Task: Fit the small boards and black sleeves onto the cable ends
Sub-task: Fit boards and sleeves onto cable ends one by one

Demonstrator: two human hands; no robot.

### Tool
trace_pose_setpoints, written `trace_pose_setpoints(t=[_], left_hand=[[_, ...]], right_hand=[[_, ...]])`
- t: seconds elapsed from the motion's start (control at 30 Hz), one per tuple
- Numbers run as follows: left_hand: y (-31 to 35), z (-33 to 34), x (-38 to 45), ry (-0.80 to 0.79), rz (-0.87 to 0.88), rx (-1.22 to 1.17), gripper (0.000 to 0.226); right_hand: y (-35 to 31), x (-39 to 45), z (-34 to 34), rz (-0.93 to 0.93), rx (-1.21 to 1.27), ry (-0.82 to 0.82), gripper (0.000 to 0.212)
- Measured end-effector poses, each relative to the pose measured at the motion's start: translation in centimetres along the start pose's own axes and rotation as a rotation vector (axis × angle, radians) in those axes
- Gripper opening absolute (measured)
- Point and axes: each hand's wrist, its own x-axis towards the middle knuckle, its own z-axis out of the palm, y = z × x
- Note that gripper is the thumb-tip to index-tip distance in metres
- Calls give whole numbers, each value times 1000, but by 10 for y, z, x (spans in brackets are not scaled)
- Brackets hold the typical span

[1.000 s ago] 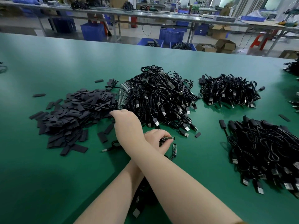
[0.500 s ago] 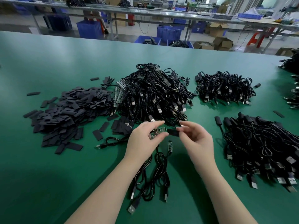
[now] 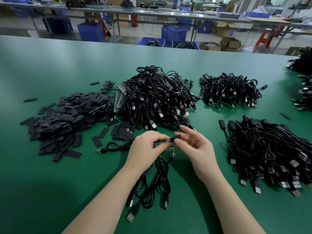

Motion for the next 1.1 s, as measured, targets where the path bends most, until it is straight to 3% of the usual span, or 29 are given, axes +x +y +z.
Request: trace_pose_setpoints(t=[0.33,0.63,0.93,1.1], left_hand=[[0,0,-1,-18,-27,-50,29],[0,-1,-1,-23,-23,-25,25],[3,-1,-2,-10,9,-68,23],[4,-2,-3,-25,23,-73,23]], right_hand=[[2,0,2,-10,-132,10,32],[0,1,-3,-79,-316,-5,31],[2,0,-4,-88,-306,-7,26],[-1,-1,-2,-109,-351,-24,38]])
